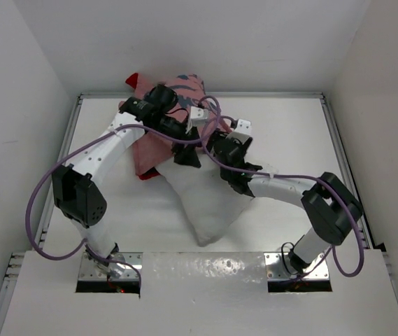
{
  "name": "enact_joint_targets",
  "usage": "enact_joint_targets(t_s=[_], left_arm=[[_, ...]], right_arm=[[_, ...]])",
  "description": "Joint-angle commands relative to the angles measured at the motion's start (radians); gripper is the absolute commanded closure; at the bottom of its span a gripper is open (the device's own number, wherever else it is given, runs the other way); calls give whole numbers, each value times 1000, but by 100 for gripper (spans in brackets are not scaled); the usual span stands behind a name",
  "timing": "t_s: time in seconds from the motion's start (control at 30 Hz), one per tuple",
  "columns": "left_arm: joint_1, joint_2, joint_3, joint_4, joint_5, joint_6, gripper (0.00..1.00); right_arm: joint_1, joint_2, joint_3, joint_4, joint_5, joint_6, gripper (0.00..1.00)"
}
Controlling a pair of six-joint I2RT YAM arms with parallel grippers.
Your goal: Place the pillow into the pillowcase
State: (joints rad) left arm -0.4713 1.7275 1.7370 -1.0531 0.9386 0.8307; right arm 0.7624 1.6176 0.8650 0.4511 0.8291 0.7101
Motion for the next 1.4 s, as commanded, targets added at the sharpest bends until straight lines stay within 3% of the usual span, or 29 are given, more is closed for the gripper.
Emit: enact_joint_targets(t_s=[0.0,0.07,0.2,0.23,0.27,0.3,0.33,0.37,0.4,0.43,0.5,0.53,0.6,0.77,0.83,0.93,0.97,1.03,1.07,1.1,1.13,1.23,1.37], left_arm=[[83,-72,-16,-77,106,-53,1],[197,-86,9,-38,111,-99,0],[436,-184,-71,174,-23,-406,1],[535,-193,-135,203,-41,-433,26],[574,-197,-164,200,-38,-441,61],[607,-194,-222,197,-37,-465,89],[631,-186,-249,197,-41,-476,100],[652,-177,-272,171,-29,-450,100],[655,-151,-309,159,-29,-430,99],[655,-141,-329,160,-37,-426,63],[654,-111,-387,223,-67,-452,23],[655,-99,-402,290,-84,-473,17],[655,-53,-430,346,-139,-534,6],[651,76,-444,473,-176,-613,4],[640,122,-442,490,-140,-611,11],[606,162,-453,490,-40,-596,35],[585,170,-459,495,-17,-593,46],[562,187,-482,501,28,-578,64],[548,193,-490,508,35,-575,91],[548,198,-505,515,42,-576,100],[551,201,-505,518,51,-575,100],[582,189,-478,422,133,-492,100],[583,126,-396,188,202,-271,100]], right_arm=[[-31,-56,0,-89,-105,-159,1],[-31,-106,40,-226,-218,-292,1],[-32,-197,112,-522,-407,-466,1],[-32,-235,138,-646,-430,-483,9],[-32,-255,146,-696,-464,-497,35],[-31,-274,150,-730,-510,-501,66],[-25,-292,147,-774,-513,-462,97],[-21,-324,140,-781,-516,-445,93],[-3,-335,123,-782,-541,-440,82],[20,-343,115,-769,-532,-446,41],[119,-329,106,-753,-452,-471,6],[161,-311,115,-753,-421,-509,1],[274,-231,164,-765,-324,-538,1],[388,-20,305,-787,-257,-581,1],[396,91,345,-807,-257,-580,1],[387,233,406,-824,-209,-587,1],[370,299,464,-872,-212,-572,6],[342,336,526,-900,-251,-554,24],[334,344,531,-887,-269,-537,49],[309,346,528,-870,-331,-532,61],[295,346,529,-838,-373,-522,98],[249,346,580,-800,-551,-520,100],[242,303,747,-669,-622,-554,100]])
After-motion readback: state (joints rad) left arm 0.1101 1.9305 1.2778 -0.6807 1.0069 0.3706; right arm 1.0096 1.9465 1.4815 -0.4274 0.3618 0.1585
